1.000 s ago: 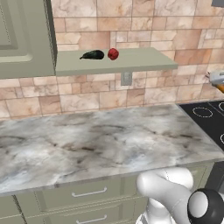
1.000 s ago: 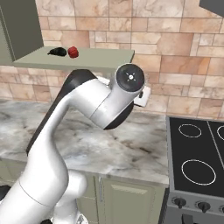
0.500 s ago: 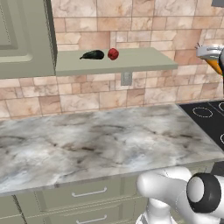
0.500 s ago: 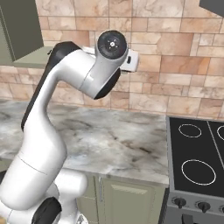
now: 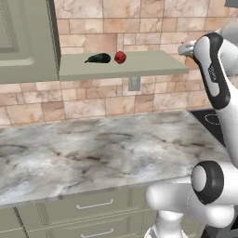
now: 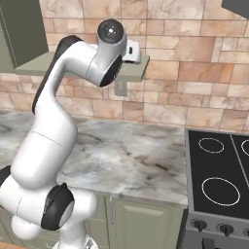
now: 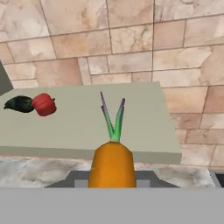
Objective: Pick the carrot, eggplant, bell pepper from the counter and place them in the cabinet.
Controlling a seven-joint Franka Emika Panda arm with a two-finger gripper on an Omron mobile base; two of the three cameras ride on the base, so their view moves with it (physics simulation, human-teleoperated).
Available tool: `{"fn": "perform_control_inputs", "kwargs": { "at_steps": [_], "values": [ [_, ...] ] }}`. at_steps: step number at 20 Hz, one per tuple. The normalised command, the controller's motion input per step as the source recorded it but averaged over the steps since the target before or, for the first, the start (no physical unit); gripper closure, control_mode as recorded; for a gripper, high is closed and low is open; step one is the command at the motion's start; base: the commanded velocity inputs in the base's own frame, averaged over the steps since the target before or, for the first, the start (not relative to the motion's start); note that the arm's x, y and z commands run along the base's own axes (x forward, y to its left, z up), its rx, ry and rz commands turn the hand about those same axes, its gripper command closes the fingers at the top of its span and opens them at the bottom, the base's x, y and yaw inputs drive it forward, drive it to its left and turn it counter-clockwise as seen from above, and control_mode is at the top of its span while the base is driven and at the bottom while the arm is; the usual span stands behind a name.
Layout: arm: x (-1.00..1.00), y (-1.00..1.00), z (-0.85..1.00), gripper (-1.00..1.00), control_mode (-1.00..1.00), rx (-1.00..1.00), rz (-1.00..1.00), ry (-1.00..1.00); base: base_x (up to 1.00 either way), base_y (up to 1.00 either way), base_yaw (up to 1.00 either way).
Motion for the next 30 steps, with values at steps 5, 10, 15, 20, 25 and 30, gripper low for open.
{"fn": "perform_control_inputs", "kwargs": {
  "at_steps": [5,10,15,20,25,30],
  "values": [
    [1.0,0.48,-0.37,1.0,-1.0,-0.07,0.03,0.0,0.0,0.0,0.0],
    [0.9,0.26,-0.01,1.0,-1.0,-0.03,0.06,0.0,0.0,0.0,0.0],
    [0.84,0.13,0.0,1.0,-1.0,0.0,0.11,0.05,0.0,0.0,0.0],
    [0.88,0.11,0.0,1.0,-1.0,0.0,0.13,0.06,0.0,0.0,0.0],
    [0.92,0.12,0.02,1.0,-1.0,-0.01,0.13,0.02,0.0,0.0,0.0],
    [0.33,0.17,0.26,-1.0,-1.0,-0.13,0.15,-0.01,0.0,0.0,0.0]
  ]
}}
